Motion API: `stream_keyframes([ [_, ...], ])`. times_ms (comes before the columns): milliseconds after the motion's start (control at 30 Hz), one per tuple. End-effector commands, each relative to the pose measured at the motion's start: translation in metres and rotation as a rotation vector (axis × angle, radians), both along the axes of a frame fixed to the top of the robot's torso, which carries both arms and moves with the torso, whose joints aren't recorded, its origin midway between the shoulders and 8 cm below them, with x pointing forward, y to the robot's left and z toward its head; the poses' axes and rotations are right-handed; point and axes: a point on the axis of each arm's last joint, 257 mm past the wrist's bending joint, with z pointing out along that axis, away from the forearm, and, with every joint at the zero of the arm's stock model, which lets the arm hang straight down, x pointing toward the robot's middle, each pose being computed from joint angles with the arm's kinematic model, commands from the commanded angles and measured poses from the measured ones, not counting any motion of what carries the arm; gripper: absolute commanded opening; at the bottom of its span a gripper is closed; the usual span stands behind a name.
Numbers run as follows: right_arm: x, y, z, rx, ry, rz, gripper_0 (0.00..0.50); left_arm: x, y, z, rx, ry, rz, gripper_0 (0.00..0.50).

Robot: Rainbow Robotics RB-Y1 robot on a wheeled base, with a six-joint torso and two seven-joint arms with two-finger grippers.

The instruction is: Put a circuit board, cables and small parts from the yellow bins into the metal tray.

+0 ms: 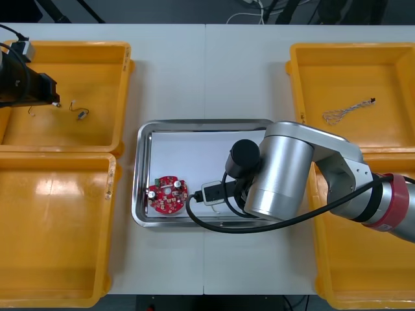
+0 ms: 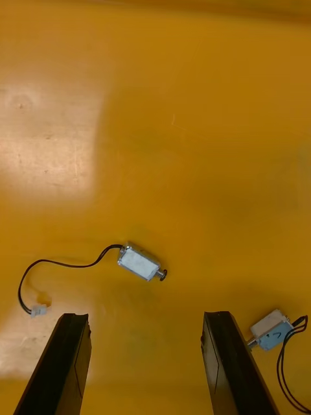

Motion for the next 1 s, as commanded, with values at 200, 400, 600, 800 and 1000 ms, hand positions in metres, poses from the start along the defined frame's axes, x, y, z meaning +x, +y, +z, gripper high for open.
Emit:
stream_keyframes([
  [200,0.008,0.016,0.064,0.045,0.012,-0.079,0.500,0.030,-0.016,0.016,0.102,-0.086,-0.102,0.500],
  [400,0.006,0.004,0.090,0.067,0.062,-0.146,0.500,0.036,-0.019,0.011,0.117,-0.102,-0.106,0.500],
  [600,0.023,0.013,0.129,0.196,0.030,-0.187,0.500,0.042,-0.018,0.008,0.132,-0.126,-0.106,0.500],
  [800,0.046,0.001,0.168,0.302,-0.013,-0.265,0.500,0.044,-0.015,0.006,0.142,-0.136,-0.102,0.500],
  [1000,0.067,-0.039,0.195,0.409,0.011,-0.400,0.500,0.049,-0.011,0.000,0.156,-0.156,-0.100,0.500],
])
